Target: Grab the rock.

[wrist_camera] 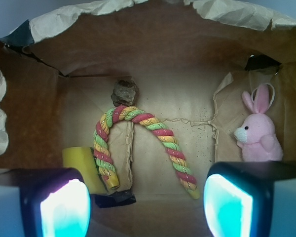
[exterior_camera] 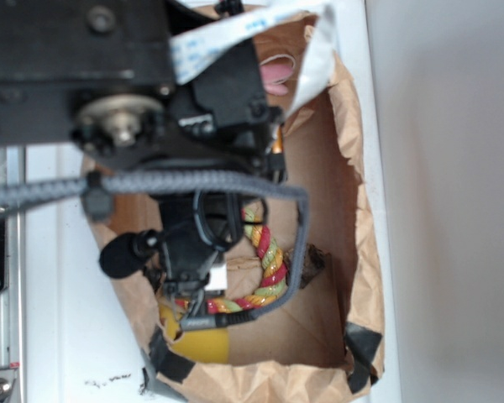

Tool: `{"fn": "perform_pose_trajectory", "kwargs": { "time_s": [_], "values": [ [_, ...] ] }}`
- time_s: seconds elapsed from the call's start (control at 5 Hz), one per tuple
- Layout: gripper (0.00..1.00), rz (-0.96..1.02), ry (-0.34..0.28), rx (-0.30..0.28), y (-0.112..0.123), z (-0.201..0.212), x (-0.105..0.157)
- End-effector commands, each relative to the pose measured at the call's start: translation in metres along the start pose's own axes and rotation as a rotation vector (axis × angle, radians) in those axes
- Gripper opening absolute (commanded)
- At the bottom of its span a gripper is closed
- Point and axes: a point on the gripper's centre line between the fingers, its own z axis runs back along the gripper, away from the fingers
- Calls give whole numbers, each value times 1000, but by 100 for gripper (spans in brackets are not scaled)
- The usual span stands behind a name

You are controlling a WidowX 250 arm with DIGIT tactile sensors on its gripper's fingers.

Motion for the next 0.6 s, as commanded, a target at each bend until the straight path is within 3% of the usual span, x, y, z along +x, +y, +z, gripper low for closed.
{"fn": "perform_pose_trajectory", "kwargs": {
  "time_s": [0.0,0.2,0.4],
  "values": [
    [100,29,-35,24,9,10,8],
    [100,3,-84,44,12,-32,12],
    [100,15,-76,72,7,-64,31]
  ]
}}
